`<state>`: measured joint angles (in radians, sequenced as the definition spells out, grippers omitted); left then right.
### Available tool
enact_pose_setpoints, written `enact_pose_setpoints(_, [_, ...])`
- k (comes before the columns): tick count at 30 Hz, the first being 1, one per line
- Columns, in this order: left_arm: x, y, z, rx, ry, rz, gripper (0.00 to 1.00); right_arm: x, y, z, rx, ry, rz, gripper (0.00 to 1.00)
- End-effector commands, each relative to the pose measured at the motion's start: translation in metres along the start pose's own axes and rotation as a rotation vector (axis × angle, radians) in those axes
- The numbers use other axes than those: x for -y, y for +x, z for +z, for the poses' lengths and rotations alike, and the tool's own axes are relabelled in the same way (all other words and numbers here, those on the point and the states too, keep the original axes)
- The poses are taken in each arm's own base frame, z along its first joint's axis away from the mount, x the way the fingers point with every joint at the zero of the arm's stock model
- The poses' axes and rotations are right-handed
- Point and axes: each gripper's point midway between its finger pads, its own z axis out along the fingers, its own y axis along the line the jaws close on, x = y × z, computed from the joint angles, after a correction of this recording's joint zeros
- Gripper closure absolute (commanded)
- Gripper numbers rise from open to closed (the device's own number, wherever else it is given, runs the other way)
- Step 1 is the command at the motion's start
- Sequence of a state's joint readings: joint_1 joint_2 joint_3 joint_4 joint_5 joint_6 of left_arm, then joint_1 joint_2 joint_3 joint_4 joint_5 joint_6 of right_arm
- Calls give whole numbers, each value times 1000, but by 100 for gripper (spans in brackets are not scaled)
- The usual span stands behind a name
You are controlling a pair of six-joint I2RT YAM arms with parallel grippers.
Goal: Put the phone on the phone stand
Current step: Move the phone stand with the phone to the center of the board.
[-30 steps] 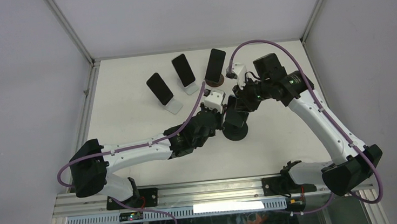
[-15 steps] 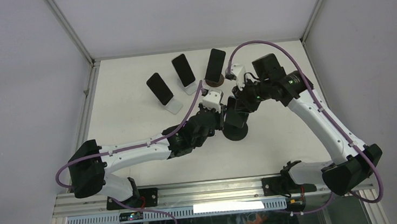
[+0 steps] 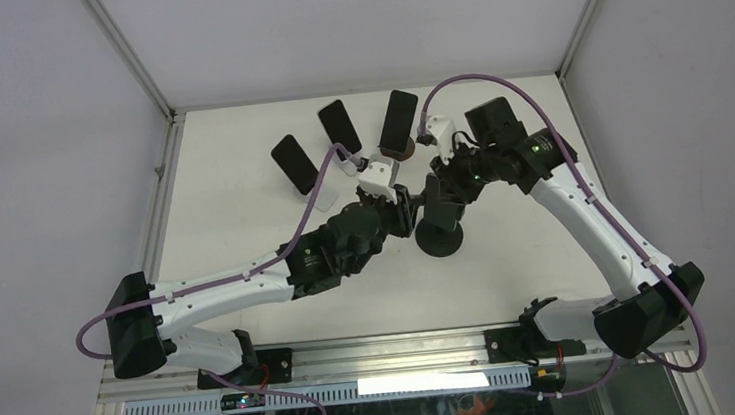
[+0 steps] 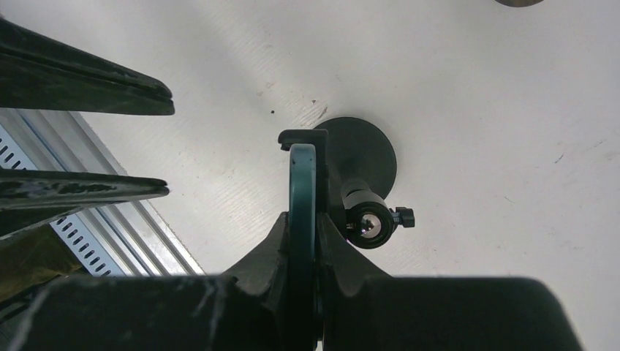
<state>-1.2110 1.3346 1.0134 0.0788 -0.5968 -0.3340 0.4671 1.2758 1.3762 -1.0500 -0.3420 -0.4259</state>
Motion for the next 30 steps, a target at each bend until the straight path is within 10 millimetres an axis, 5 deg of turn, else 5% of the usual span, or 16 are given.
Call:
enact_pose_setpoints(1, [9,-25,-7,35,19,-66,67,25,76,0,-342,119,47,100])
enact_pose_setpoints(7, [4,-25,-17,30,30,-52,62,16,73,1,-323,69,46,100])
enact_pose_setpoints(15, [-9,-16,-42,16,105,-6,23,0,55,-5,-246,-51,24,100])
enact_pose_setpoints(30, [-39,12,-67,-32,112,-70,20,76,-11,-24,36,-4,-81,100])
